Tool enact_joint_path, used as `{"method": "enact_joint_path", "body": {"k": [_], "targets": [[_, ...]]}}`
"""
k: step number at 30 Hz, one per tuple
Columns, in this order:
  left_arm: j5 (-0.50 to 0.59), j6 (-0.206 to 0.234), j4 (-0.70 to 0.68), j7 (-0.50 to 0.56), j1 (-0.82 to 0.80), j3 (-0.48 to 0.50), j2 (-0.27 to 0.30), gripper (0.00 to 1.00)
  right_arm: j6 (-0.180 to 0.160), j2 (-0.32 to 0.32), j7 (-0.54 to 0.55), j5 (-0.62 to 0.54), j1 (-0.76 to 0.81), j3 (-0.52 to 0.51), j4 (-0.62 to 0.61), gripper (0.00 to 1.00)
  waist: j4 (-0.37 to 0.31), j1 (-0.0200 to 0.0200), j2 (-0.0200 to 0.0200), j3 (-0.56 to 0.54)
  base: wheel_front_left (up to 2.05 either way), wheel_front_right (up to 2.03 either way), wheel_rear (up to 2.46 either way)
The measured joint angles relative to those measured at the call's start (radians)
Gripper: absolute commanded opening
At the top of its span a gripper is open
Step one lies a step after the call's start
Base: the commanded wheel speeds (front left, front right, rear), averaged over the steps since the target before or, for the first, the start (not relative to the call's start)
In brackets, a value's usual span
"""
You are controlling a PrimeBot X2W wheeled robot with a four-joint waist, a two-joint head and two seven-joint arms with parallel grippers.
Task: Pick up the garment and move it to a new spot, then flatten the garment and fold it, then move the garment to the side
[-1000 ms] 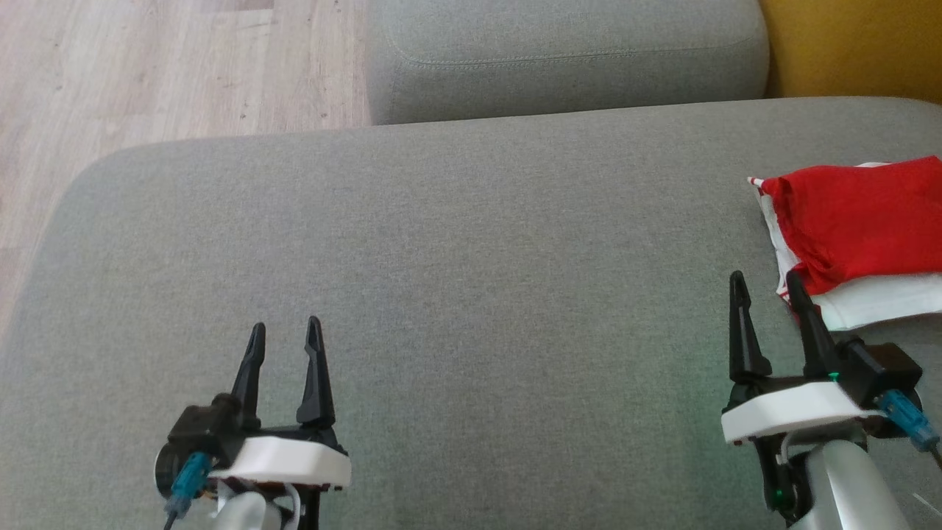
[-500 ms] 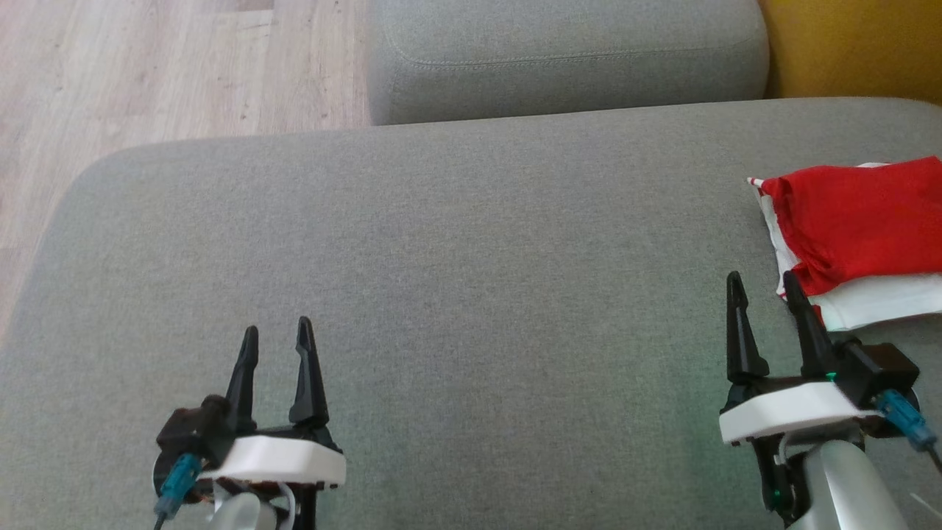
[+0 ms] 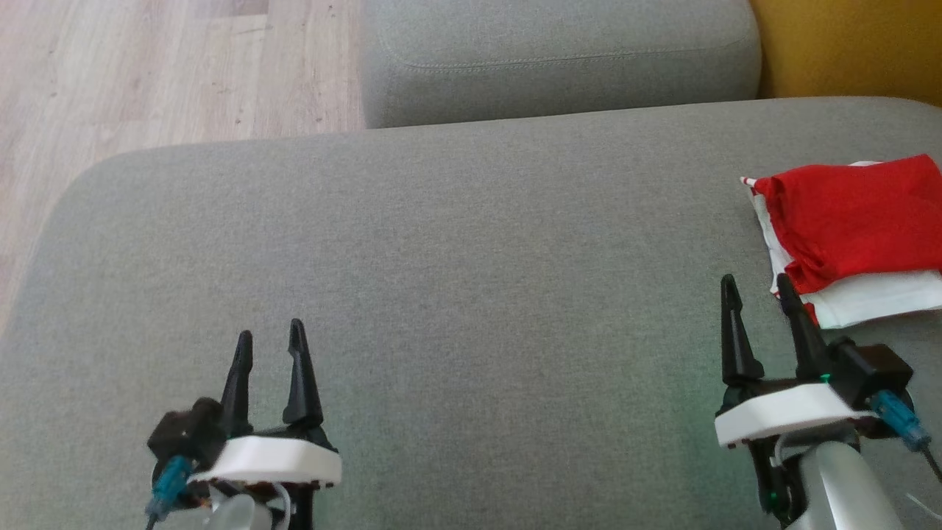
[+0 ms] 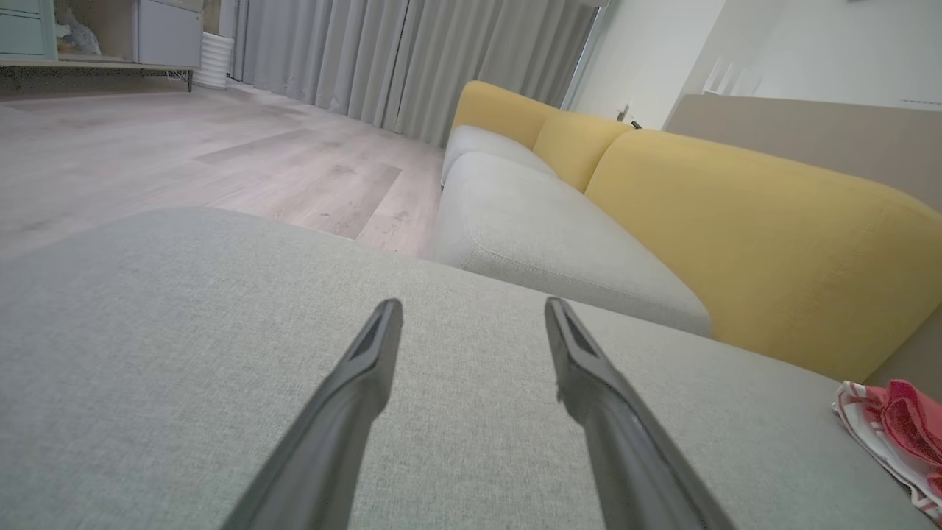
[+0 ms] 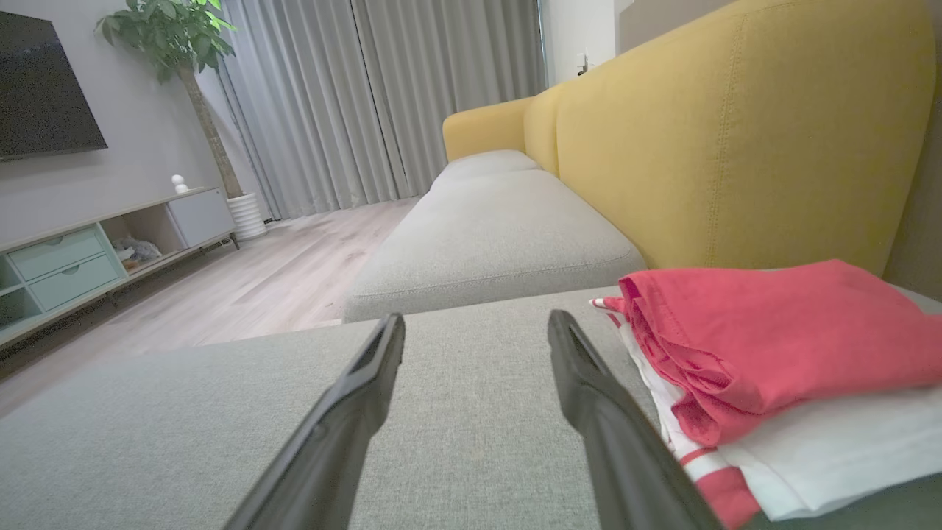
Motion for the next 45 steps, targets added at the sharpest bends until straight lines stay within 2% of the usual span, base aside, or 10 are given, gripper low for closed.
{"method": "enact_joint_path", "body": {"k": [1,8,45], "targets": [[-0.007,0.000,0.002,0.000,0.000,0.000,0.000,0.00,0.000,0.000,0.000,0.001,0.000,0.001,0.002,0.00,-0.001,0.0000,0.0000,0.000,0.00,0.00,0.00],[-0.021,-0.001,0.083,0.014,0.062,-0.010,-0.001,0.00,0.000,0.002,0.007,0.017,0.067,0.002,0.092,0.00,-0.001,0.0000,0.0000,0.000,0.00,0.00,0.00],[-0.353,-0.036,0.042,0.112,0.059,0.059,-0.001,0.00,0.000,0.002,0.112,0.428,0.060,-0.039,0.051,0.00,0.004,0.0001,0.0000,0.000,0.00,0.00,0.00]]}}
